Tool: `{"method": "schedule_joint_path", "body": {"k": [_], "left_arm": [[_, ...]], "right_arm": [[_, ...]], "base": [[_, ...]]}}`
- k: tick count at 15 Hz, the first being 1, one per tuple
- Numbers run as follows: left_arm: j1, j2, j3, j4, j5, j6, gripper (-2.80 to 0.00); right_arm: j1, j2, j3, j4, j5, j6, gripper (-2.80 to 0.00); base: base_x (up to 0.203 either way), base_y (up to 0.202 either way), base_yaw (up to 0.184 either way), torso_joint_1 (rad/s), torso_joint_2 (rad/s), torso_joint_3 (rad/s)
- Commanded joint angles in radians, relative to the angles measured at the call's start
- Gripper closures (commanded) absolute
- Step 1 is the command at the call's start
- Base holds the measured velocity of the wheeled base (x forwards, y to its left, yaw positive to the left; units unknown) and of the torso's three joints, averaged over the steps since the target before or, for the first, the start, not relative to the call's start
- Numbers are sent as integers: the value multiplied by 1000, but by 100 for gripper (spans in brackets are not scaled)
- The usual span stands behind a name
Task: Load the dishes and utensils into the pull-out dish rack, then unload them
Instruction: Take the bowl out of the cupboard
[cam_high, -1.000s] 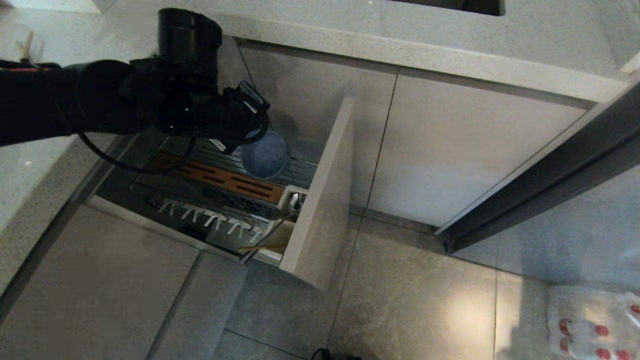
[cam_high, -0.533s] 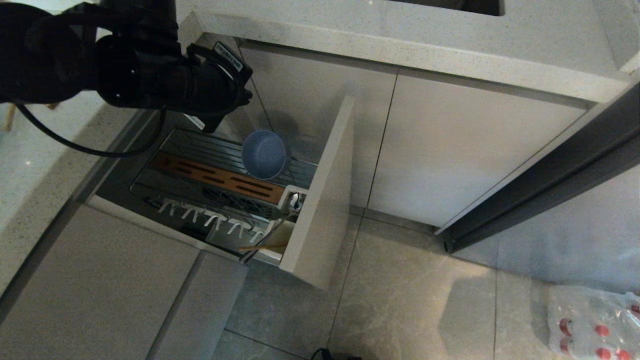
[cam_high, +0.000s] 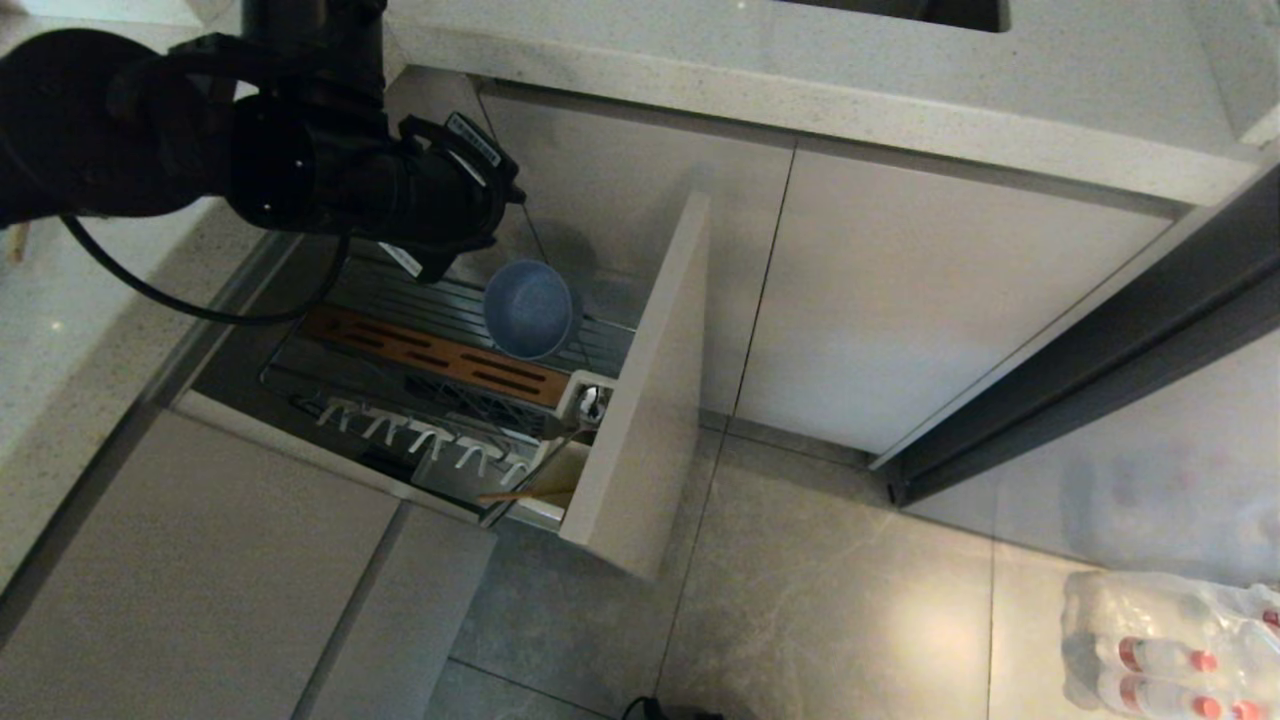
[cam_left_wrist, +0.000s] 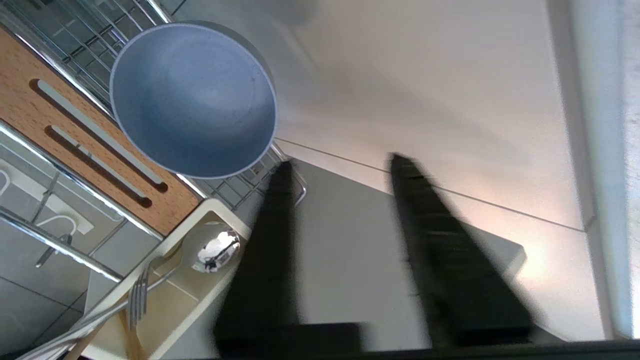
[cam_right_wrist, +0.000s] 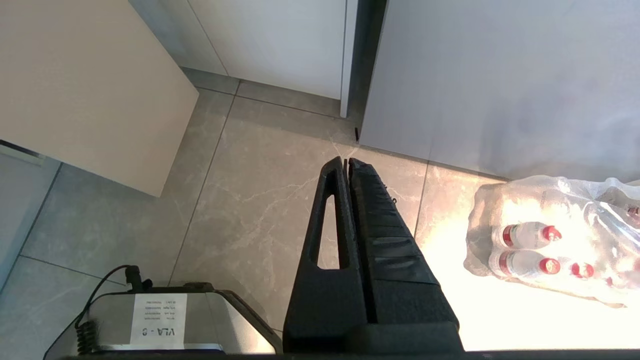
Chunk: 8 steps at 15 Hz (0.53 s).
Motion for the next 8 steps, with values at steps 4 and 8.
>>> {"method": "schedule_joint_path", "body": {"k": [4, 8], "left_arm": [[13, 86, -27, 0, 2, -3, -280], [32, 188, -98, 1, -1, -2, -280]], "right_arm": [[0, 2, 0, 0, 0, 0, 0], [0, 0, 0, 0, 0, 0, 0]], "base": [[0, 0, 0, 0, 0, 0], [0, 0, 0, 0, 0, 0]]}}
